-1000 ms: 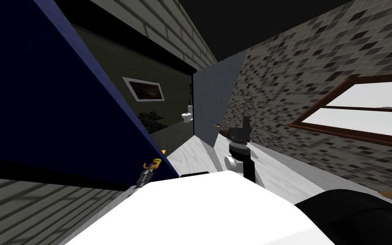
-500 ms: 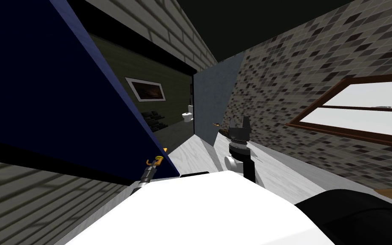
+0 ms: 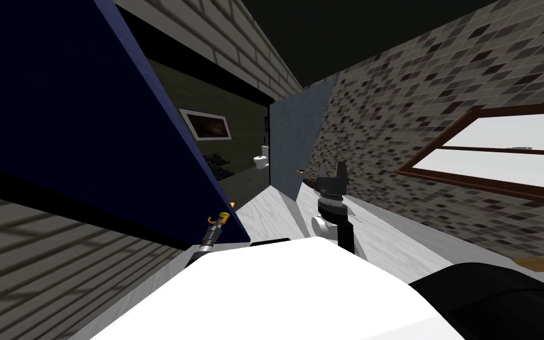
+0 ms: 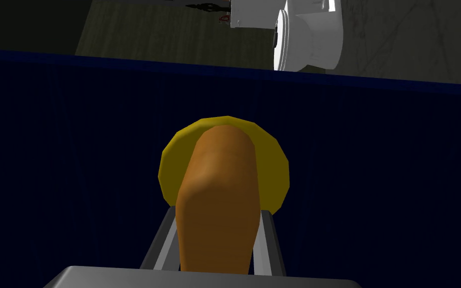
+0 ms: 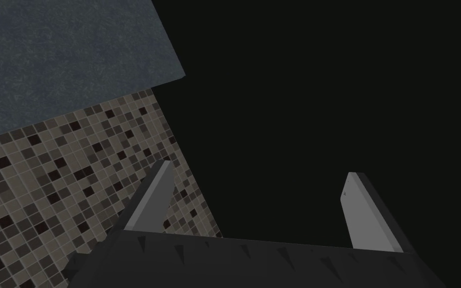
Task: Pull the door open
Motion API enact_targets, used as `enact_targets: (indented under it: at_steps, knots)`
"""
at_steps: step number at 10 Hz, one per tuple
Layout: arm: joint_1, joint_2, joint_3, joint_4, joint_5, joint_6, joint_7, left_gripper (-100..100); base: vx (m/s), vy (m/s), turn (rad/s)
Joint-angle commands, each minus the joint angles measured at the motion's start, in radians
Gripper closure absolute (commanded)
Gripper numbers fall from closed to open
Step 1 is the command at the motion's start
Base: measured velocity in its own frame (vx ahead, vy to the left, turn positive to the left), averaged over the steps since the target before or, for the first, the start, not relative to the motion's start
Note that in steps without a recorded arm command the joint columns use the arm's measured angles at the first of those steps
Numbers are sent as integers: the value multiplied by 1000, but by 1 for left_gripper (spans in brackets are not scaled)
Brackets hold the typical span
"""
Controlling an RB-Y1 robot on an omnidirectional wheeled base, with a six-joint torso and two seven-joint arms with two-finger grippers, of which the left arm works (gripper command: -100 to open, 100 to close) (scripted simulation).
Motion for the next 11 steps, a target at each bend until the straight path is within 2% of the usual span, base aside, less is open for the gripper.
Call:
enact_targets:
  at_steps: [1, 11]
  knots:
    - [-20, -12, -35, 16, 5, 0, -7, 100, -101, 22, 11]
    - [-140, -5, -166, 55, 75, 41, -46, 100, -92, 34, 14]
